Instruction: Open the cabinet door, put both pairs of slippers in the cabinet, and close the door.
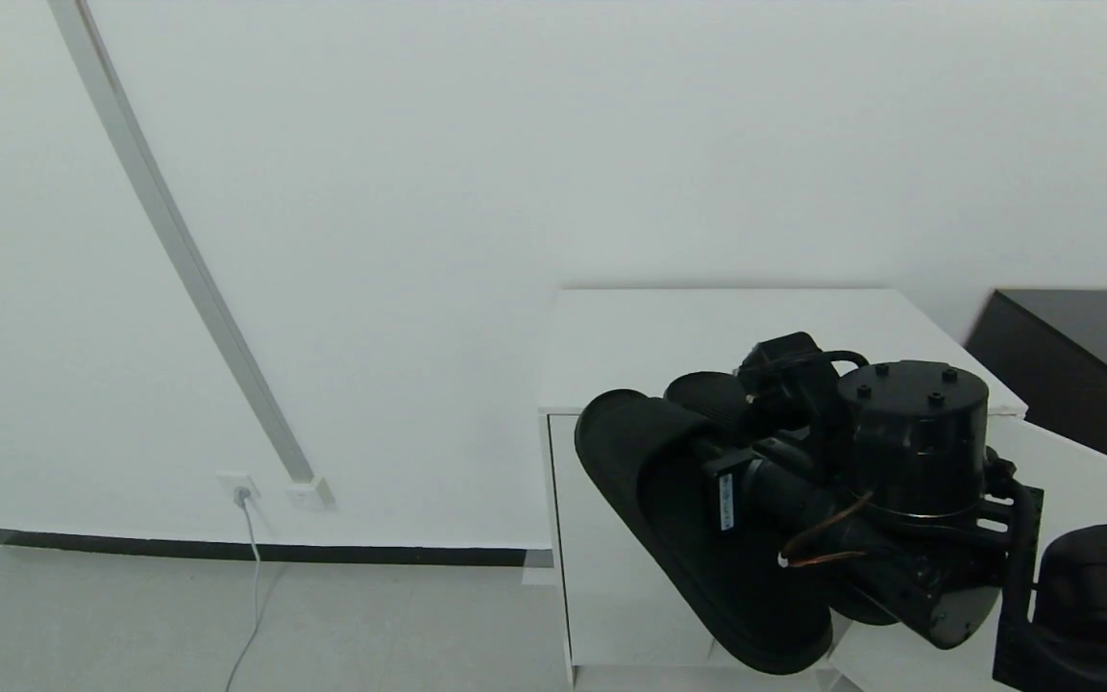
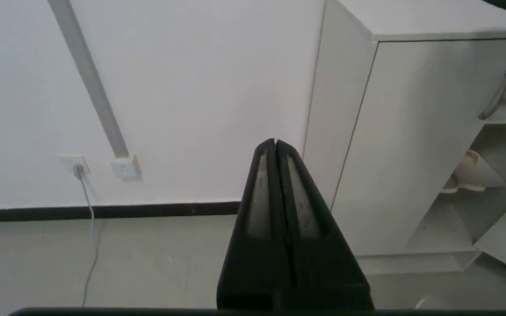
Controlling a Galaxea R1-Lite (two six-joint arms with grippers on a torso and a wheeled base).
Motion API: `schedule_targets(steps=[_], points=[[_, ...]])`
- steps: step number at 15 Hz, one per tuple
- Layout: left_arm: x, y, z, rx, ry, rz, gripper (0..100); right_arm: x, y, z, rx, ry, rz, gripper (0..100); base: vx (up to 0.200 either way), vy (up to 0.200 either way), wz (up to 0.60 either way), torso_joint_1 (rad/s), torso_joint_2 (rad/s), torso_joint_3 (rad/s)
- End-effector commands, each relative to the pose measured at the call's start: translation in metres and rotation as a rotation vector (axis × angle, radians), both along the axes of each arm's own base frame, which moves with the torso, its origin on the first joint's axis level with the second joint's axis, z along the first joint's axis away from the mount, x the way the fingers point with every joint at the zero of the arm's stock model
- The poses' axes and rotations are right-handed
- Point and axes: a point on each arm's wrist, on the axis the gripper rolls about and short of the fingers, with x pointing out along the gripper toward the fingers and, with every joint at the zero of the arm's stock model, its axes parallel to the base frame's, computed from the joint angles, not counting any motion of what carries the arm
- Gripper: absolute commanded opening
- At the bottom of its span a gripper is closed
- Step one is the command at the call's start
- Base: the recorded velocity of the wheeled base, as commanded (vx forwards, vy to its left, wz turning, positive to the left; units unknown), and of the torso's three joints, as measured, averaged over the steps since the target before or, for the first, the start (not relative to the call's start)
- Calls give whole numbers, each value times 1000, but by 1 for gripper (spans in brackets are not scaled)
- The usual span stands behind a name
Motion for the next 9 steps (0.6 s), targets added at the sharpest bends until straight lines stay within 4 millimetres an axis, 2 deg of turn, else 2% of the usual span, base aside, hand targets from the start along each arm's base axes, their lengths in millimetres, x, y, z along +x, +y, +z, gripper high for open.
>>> schedule_targets(steps=[1,6,9], points=[[0,0,0,0,1,1,0,-4,-6,1,-1,0,1,0,0,0,0,0,0,0],[0,0,0,2,1,-1,0,-7,-11,1,-5,1,1,0,0,0,0,0,0,0],[0,0,0,2,1,-1,0,-8,-12,0,-8,4,1,0,0,-200,0,-1,2,4]])
